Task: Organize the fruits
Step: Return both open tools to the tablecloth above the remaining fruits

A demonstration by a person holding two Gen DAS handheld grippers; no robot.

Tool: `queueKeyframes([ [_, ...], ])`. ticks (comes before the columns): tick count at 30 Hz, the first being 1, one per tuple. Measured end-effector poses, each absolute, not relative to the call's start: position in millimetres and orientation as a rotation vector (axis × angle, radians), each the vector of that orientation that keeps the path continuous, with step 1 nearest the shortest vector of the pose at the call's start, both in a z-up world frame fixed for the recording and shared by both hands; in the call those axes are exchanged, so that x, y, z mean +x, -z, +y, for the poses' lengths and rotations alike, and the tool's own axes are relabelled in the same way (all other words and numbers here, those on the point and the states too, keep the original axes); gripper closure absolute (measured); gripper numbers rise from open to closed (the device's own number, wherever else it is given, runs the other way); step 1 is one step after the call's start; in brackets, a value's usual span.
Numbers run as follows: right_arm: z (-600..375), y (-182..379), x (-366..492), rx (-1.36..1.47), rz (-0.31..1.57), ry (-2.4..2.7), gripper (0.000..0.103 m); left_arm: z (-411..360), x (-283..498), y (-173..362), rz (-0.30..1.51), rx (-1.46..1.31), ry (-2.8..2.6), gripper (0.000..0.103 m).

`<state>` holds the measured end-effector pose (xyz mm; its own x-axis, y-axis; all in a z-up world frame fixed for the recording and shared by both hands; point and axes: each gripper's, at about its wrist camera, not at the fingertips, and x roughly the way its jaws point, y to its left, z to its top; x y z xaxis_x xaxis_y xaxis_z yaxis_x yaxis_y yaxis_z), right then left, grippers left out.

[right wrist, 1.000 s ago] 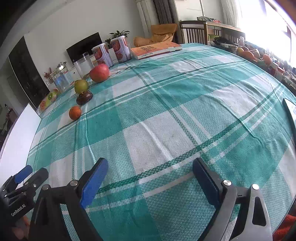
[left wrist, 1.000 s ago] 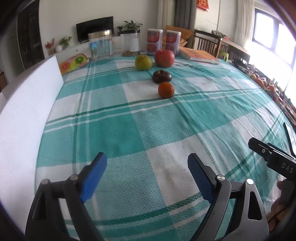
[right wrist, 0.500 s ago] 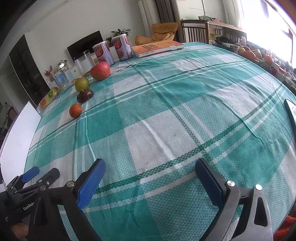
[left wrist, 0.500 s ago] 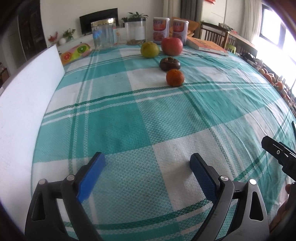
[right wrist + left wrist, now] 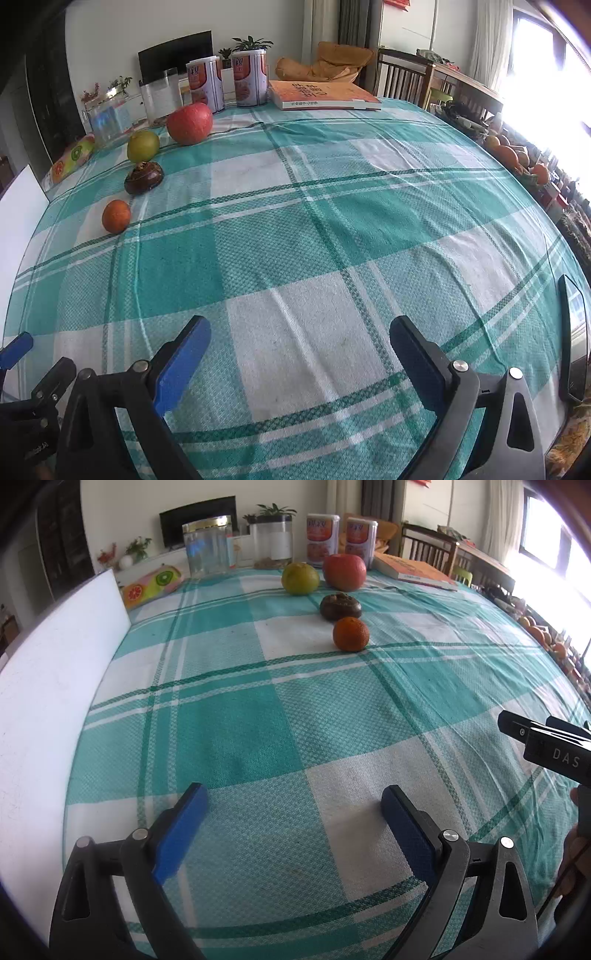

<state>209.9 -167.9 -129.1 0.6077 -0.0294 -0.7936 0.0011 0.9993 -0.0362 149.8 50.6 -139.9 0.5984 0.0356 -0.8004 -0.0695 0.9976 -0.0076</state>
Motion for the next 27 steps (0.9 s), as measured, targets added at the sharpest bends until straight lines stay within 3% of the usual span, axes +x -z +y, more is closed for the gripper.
queueKeyframes([
  [16,-183,132,206,0.075,0.905,-0.035,0.004,51,157,139,0.961,-0.038,-0.037,0.005],
  [22,-182,133,208,0.078,0.91,-0.059,0.0,59,189,123,0.984,-0.223,0.01,0.006],
  [27,-182,133,207,0.079,0.909,-0.063,0.0,43,242,112,0.941,-0.196,0.023,0.007],
])
